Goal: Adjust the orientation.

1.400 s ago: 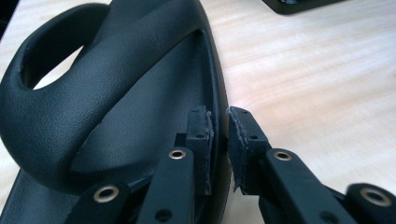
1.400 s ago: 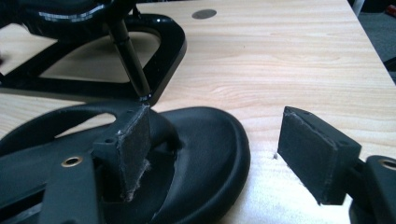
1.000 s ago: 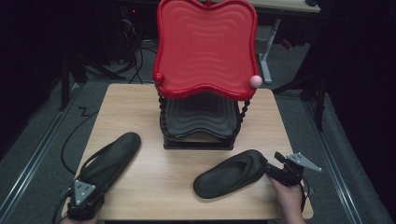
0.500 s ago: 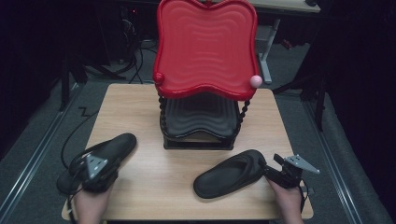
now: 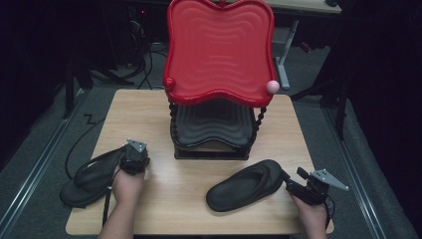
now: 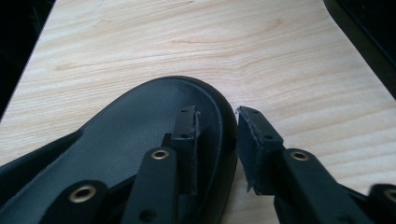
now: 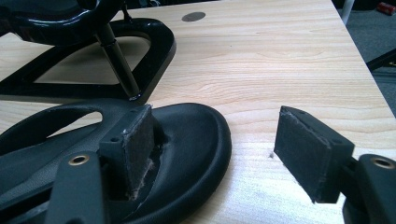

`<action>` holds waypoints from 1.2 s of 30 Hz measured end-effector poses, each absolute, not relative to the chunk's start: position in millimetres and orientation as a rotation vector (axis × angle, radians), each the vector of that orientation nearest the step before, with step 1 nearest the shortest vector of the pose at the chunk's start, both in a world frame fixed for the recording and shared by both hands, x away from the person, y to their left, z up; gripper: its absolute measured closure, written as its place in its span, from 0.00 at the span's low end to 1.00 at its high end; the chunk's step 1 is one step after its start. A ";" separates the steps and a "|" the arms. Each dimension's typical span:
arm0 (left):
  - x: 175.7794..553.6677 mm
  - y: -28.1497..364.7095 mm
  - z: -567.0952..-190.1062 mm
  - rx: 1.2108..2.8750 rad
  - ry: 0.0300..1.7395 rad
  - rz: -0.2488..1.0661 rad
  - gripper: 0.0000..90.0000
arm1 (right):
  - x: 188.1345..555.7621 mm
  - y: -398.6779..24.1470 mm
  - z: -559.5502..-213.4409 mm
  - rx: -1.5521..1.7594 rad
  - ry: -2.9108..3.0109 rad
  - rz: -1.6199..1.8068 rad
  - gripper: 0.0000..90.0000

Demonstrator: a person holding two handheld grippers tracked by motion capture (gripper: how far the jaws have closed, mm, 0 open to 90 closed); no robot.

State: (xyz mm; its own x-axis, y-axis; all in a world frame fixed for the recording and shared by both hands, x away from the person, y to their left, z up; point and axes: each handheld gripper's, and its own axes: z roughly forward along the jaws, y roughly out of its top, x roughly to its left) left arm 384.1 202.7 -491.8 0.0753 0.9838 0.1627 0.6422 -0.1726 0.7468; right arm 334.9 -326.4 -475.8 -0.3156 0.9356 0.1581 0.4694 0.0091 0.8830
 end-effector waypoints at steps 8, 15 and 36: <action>357.8 174.7 -490.6 1.901 1.447 0.862 0.95 | 331.5 -328.2 -475.7 1.444 1.798 1.263 0.32; 329.7 163.7 -494.5 1.907 1.352 0.813 0.96 | 331.1 -328.0 -475.7 1.443 1.800 1.266 0.32; 302.7 235.1 -474.2 1.586 1.565 0.833 0.48 | 334.2 -320.6 -476.9 1.437 1.819 1.264 0.32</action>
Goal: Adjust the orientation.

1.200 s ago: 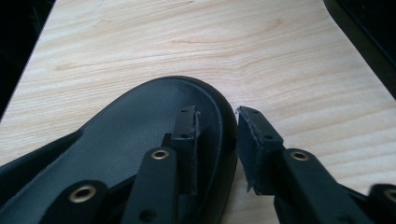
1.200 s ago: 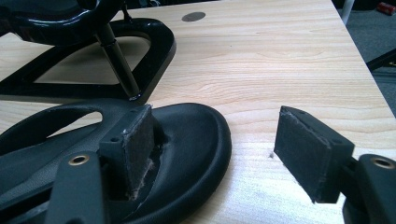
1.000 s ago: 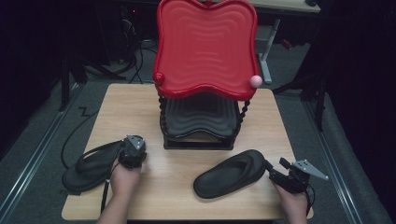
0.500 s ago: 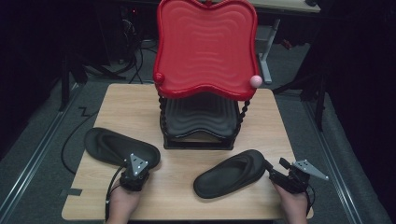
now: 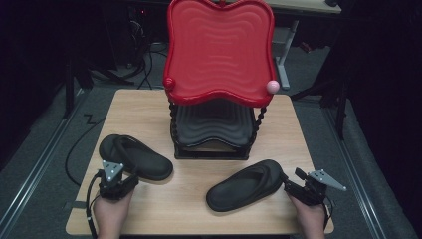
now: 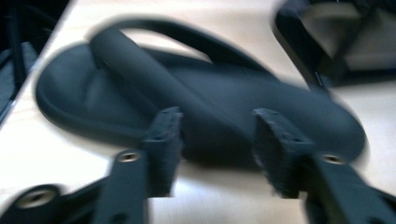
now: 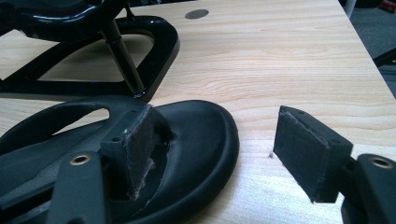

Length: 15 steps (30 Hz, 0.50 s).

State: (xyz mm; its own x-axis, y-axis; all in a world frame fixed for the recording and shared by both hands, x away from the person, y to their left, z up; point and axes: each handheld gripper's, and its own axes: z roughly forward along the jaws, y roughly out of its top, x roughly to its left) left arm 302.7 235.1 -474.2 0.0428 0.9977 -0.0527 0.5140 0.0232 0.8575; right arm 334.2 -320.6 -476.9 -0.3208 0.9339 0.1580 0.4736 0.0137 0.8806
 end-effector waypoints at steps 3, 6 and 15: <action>332.4 235.2 -477.3 1.555 1.681 0.855 0.38 | 335.7 -321.0 -478.0 1.439 1.824 1.265 0.32; 343.6 234.7 -483.9 1.596 1.737 0.828 0.41 | 335.9 -322.9 -477.6 1.440 1.818 1.269 0.32; 328.5 234.6 -484.1 1.645 1.681 0.869 0.64 | 335.7 -326.7 -477.2 1.449 1.808 1.277 0.32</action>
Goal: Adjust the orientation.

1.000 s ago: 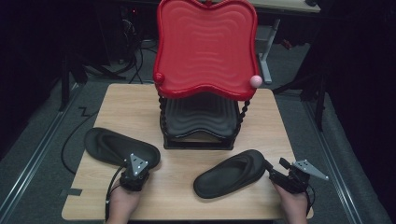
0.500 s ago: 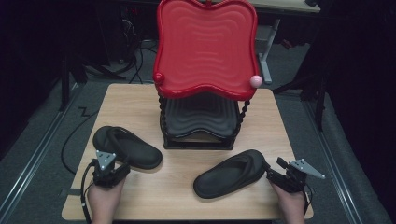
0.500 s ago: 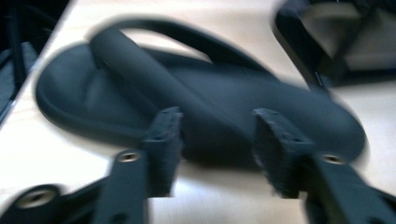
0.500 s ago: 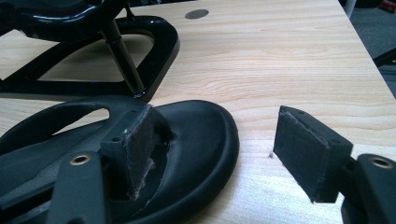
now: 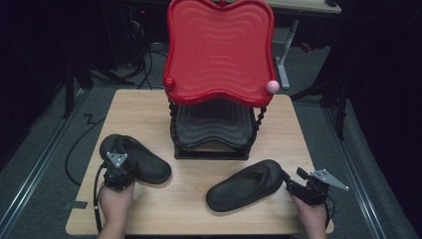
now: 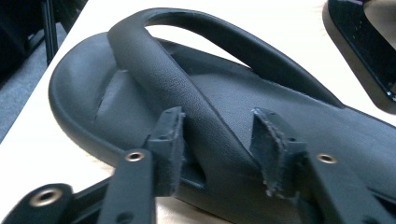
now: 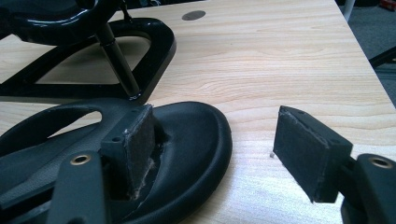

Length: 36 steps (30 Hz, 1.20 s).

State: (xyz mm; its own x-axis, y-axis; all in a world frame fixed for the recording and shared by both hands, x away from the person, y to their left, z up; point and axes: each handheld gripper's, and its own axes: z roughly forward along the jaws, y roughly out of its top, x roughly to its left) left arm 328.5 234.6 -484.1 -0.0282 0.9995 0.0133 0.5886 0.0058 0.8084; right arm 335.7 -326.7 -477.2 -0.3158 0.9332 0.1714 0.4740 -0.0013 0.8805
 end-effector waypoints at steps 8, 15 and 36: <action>301.1 237.6 -483.2 1.724 1.573 0.913 0.85 | 334.2 -324.0 -476.7 1.439 1.813 1.270 0.33; 274.7 224.1 -484.1 1.828 1.359 0.865 0.88 | 333.8 -324.0 -476.7 1.440 1.812 1.272 0.33; 245.3 229.0 -499.2 1.725 1.491 0.789 0.74 | 326.4 -329.8 -477.6 1.446 1.800 1.260 0.34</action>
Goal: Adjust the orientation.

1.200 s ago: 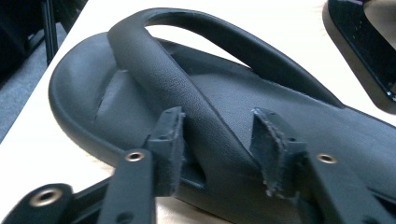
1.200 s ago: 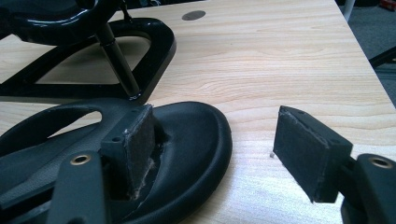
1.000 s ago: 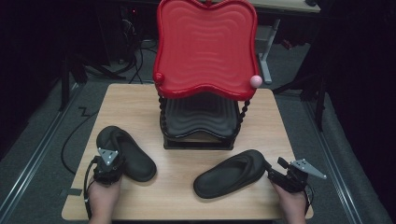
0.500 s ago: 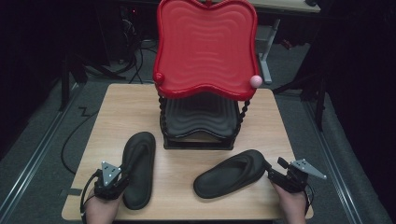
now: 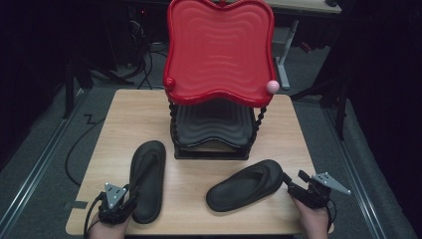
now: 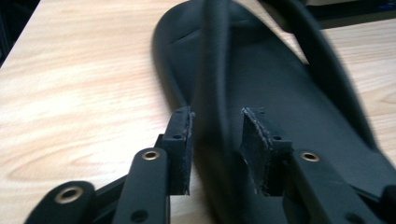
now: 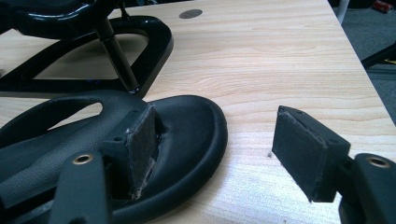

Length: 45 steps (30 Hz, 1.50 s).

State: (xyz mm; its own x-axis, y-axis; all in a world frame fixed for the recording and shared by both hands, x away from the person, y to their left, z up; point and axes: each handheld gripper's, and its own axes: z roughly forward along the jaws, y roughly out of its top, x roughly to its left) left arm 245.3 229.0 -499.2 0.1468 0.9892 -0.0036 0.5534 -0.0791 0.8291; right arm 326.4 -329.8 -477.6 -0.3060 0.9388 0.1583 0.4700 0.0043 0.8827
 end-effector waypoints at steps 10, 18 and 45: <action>241.7 228.8 -491.0 1.673 1.461 0.898 0.93 | 324.1 -327.3 -475.2 1.423 1.801 1.272 0.35; 229.0 228.5 -479.9 1.605 1.419 0.959 0.93 | 316.3 -302.4 -463.4 1.291 1.841 1.305 0.37; 168.5 214.4 -441.2 1.337 1.133 1.119 0.93 | 333.0 -290.1 -462.6 1.302 1.819 1.340 0.38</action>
